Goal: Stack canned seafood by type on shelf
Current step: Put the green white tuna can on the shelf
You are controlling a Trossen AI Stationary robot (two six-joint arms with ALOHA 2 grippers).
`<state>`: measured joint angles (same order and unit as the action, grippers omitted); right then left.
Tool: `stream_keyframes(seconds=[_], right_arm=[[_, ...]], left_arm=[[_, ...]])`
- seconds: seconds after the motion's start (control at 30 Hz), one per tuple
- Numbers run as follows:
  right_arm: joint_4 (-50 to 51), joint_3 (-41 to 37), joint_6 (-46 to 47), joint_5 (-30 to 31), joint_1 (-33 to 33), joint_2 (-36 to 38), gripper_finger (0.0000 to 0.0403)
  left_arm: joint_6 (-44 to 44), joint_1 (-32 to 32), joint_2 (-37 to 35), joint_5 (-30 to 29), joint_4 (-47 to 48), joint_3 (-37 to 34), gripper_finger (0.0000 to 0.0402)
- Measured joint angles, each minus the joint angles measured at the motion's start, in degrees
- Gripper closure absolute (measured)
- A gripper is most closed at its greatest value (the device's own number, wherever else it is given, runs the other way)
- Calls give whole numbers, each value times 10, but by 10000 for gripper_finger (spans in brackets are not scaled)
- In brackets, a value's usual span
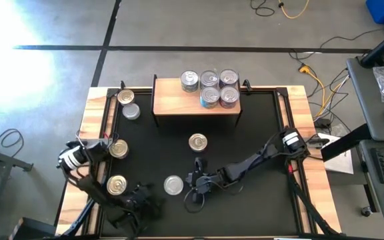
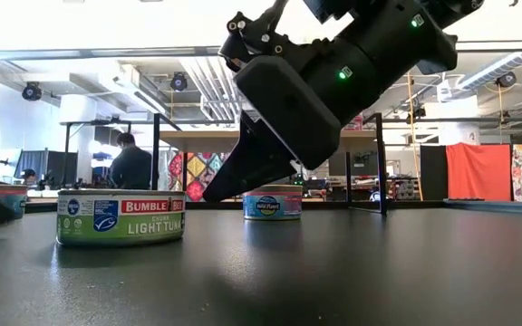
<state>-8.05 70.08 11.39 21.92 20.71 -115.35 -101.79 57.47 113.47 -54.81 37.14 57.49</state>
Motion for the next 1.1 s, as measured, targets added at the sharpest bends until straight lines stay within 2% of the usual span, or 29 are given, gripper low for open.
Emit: stream_keyframes(seconds=[0.1,0.17,0.37,0.5,0.7,0.93,1.1], right_arm=[[-1,0,4,0,-1,0,390],[-3,-1,5,-1,-1,-1,390],[-9,-1,1,-32,-1,-1,390],[-19,-1,-1,-35,-1,-1,390],[-36,-2,0,-35,-1,-2,390],[-79,0,0,-30,-2,-52,390],[-100,34,-12,-75,7,-79,390]], left_arm=[[88,-16,18,11,-65,0,3],[117,-21,26,6,-95,0,3],[114,-21,33,-25,-104,-2,2],[127,-26,36,-28,-114,-3,2],[122,-33,58,-66,-132,-5,2],[123,-35,78,-99,-151,-1,2],[129,-35,86,-107,-153,6,2]])
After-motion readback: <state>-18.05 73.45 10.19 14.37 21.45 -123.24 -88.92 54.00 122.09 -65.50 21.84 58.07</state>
